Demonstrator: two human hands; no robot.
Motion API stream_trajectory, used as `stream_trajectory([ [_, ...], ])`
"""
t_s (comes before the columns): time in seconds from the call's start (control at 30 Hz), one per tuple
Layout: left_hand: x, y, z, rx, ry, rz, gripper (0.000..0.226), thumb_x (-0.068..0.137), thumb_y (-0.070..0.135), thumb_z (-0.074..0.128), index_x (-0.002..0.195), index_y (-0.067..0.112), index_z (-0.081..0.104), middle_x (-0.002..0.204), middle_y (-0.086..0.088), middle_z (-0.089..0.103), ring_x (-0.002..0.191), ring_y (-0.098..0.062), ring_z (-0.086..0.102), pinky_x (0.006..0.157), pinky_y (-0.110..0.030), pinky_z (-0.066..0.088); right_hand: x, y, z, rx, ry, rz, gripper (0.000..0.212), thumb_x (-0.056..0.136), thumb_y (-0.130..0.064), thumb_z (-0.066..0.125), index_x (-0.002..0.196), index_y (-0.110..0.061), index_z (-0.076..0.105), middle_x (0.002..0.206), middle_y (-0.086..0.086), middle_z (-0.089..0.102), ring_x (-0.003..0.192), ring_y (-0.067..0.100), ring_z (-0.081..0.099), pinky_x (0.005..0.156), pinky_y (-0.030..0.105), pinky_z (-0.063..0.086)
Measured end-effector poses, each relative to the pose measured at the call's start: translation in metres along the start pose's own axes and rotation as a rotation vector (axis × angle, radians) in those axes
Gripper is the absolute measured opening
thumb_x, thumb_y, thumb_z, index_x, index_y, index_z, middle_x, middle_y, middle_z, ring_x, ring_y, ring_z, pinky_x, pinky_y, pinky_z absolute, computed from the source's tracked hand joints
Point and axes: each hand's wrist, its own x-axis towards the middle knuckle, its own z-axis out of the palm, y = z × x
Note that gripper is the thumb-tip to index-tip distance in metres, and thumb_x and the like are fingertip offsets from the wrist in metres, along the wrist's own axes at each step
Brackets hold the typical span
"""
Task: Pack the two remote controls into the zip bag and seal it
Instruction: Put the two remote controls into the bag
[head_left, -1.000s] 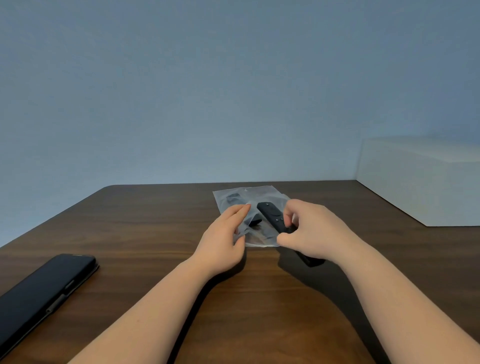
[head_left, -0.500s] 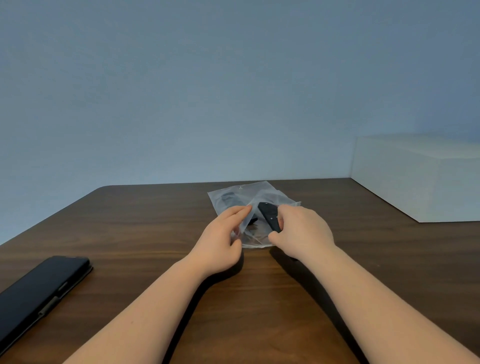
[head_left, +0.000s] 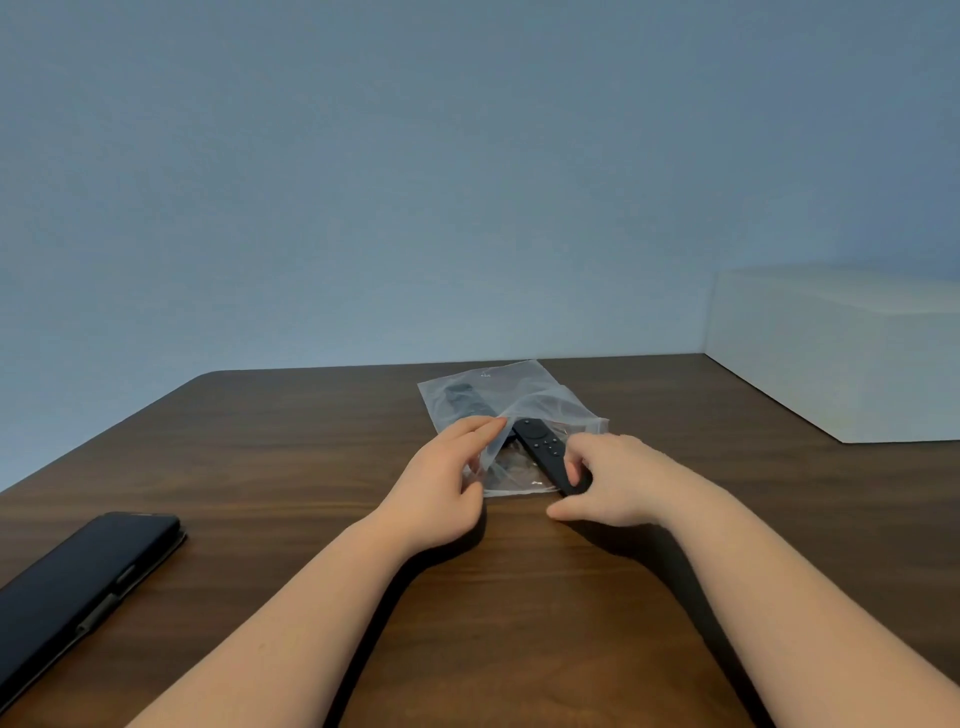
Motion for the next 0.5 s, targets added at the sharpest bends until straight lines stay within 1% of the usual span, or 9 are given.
stream_trajectory([
  [0.03, 0.0, 0.0, 0.0, 0.003, -0.002, -0.002, 0.068, 0.076, -0.005, 0.046, 0.136, 0.025, 0.037, 0.136, 0.008, 0.044, 0.08, -0.001, 0.05, 0.072, -0.006, 0.037, -0.002, 0.004, -0.003, 0.043, -0.066, 0.0, 0.033, 0.075, -0.045, 0.07, 0.089, -0.023, 0.05, 0.097, -0.003, 0.056, 0.089, 0.019, 0.054, 0.071, 0.032, 0.045],
  [0.1, -0.001, 0.0, -0.001, 0.002, -0.002, -0.008, 0.068, 0.076, -0.005, 0.046, 0.136, 0.026, 0.037, 0.137, 0.008, 0.044, 0.081, -0.001, 0.051, 0.072, -0.007, 0.038, -0.003, 0.012, -0.006, 0.121, -0.118, 0.001, 0.032, 0.077, -0.038, 0.072, 0.095, -0.024, 0.05, 0.103, -0.003, 0.054, 0.094, 0.018, 0.054, 0.073, 0.031, 0.044],
  [0.17, -0.001, 0.0, -0.002, -0.005, -0.002, -0.018, 0.068, 0.077, -0.005, 0.047, 0.137, 0.027, 0.036, 0.139, 0.009, 0.043, 0.082, -0.002, 0.052, 0.074, -0.01, 0.039, 0.0, 0.019, -0.006, 0.166, -0.099, 0.011, 0.029, 0.079, -0.032, 0.072, 0.098, -0.023, 0.052, 0.112, -0.002, 0.054, 0.103, 0.02, 0.054, 0.083, 0.033, 0.046],
  [0.2, -0.001, 0.0, -0.002, -0.006, -0.002, -0.021, 0.069, 0.077, -0.005, 0.047, 0.137, 0.027, 0.036, 0.139, 0.009, 0.042, 0.082, -0.002, 0.052, 0.075, -0.011, 0.039, 0.003, 0.022, -0.005, 0.185, -0.066, 0.024, 0.029, 0.079, -0.031, 0.073, 0.099, -0.022, 0.053, 0.115, -0.001, 0.056, 0.104, 0.021, 0.055, 0.087, 0.034, 0.048],
  [0.23, -0.001, 0.0, -0.002, -0.003, -0.003, -0.021, 0.069, 0.077, -0.005, 0.047, 0.137, 0.027, 0.036, 0.139, 0.009, 0.042, 0.081, -0.002, 0.052, 0.074, -0.011, 0.039, 0.006, 0.025, -0.003, 0.201, -0.017, 0.042, 0.029, 0.078, -0.032, 0.073, 0.096, -0.021, 0.054, 0.112, 0.0, 0.058, 0.101, 0.021, 0.057, 0.087, 0.035, 0.049],
  [0.27, -0.001, 0.001, -0.002, 0.003, -0.005, -0.018, 0.068, 0.078, -0.005, 0.046, 0.137, 0.027, 0.035, 0.139, 0.009, 0.042, 0.081, -0.002, 0.052, 0.073, -0.009, 0.039, 0.009, 0.027, 0.0, 0.208, 0.043, 0.058, 0.029, 0.077, -0.034, 0.075, 0.091, -0.02, 0.054, 0.105, 0.0, 0.06, 0.095, 0.02, 0.058, 0.083, 0.036, 0.05],
  [0.37, -0.001, 0.001, -0.002, 0.013, -0.007, -0.014, 0.068, 0.078, -0.005, 0.046, 0.137, 0.026, 0.035, 0.139, 0.01, 0.042, 0.081, -0.002, 0.052, 0.07, -0.004, 0.038, 0.018, 0.026, 0.009, 0.156, 0.18, 0.056, 0.032, 0.075, -0.039, 0.075, 0.074, -0.02, 0.049, 0.082, -0.004, 0.057, 0.078, 0.018, 0.054, 0.069, 0.033, 0.047],
  [0.43, -0.001, 0.001, -0.002, 0.015, -0.003, -0.014, 0.068, 0.078, -0.005, 0.046, 0.137, 0.026, 0.035, 0.138, 0.011, 0.042, 0.081, -0.003, 0.051, 0.07, -0.005, 0.038, 0.022, 0.02, 0.015, 0.111, 0.221, 0.025, 0.033, 0.077, -0.04, 0.072, 0.067, -0.021, 0.048, 0.076, -0.004, 0.056, 0.072, 0.017, 0.053, 0.063, 0.029, 0.044],
  [0.5, -0.001, 0.001, -0.002, 0.017, -0.001, -0.013, 0.068, 0.078, -0.005, 0.046, 0.137, 0.026, 0.035, 0.137, 0.011, 0.042, 0.081, -0.002, 0.051, 0.071, -0.004, 0.037, 0.025, 0.016, 0.02, 0.08, 0.252, 0.0, 0.033, 0.08, -0.042, 0.068, 0.063, -0.023, 0.048, 0.075, -0.004, 0.056, 0.071, 0.017, 0.054, 0.06, 0.028, 0.043],
])
